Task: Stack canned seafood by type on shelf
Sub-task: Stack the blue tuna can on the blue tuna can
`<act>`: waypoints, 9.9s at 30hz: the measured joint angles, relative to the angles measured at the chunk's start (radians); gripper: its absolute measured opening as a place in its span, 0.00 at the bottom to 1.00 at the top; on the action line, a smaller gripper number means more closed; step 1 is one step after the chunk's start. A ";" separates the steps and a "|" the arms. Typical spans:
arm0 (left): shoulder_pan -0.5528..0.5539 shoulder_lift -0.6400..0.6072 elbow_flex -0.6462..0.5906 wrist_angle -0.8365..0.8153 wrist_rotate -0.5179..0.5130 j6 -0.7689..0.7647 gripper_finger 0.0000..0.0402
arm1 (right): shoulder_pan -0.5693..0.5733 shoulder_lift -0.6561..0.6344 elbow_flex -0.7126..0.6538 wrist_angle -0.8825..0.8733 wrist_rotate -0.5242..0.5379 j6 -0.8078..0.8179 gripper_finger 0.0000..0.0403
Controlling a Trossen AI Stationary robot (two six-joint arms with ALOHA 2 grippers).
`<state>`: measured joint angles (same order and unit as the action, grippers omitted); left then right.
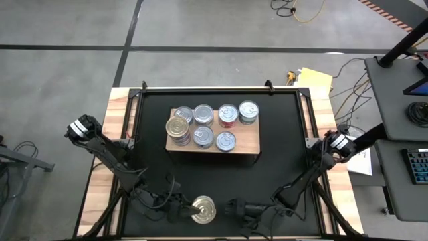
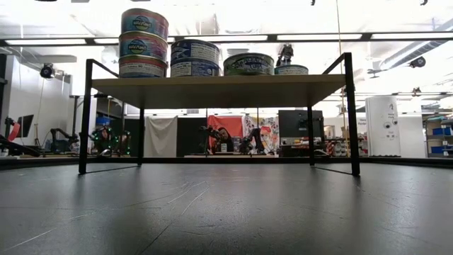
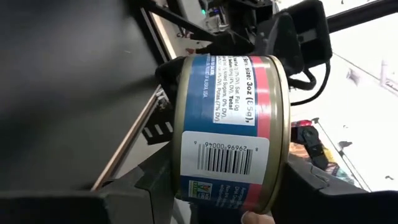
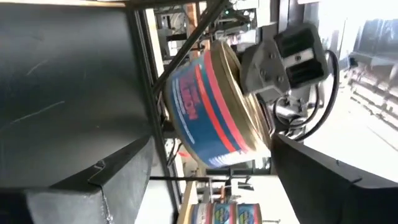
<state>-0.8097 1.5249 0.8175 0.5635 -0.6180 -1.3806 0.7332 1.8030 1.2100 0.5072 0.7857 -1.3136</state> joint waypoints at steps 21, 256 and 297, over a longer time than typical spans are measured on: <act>0.021 0.033 0.024 0.038 0.004 -0.009 0.44 | -0.034 0.007 0.014 0.007 -0.104 -0.206 0.67; 0.109 -0.989 -0.118 -0.564 0.103 1.651 0.76 | -0.673 -0.017 0.373 -0.375 -0.367 -0.021 0.69; 0.109 -0.956 -0.118 -0.538 0.103 1.662 0.76 | -0.679 -0.017 0.373 -0.340 -0.317 0.037 0.78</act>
<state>-0.7002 0.5690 0.6991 0.0254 -0.5148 0.2817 0.0540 1.7859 1.5826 0.1667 0.4682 -1.2765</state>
